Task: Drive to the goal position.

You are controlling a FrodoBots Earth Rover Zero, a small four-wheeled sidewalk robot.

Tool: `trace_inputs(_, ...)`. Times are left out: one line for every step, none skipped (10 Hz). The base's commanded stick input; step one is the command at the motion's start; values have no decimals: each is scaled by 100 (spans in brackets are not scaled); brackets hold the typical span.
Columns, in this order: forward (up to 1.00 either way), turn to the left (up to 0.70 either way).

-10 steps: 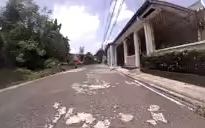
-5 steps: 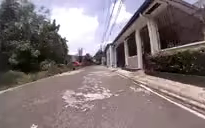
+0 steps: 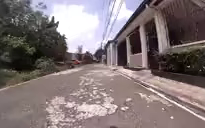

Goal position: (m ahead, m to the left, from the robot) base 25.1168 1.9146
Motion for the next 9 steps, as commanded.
trace_inputs(100, 0)
trace_inputs(100, 0)
trace_inputs(100, 0)
trace_inputs(100, 0)
trace_inputs(100, 0)
trace_inputs(100, 0)
trace_inputs(100, 0)
trace_inputs(100, 0)
trace_inputs(100, 0)
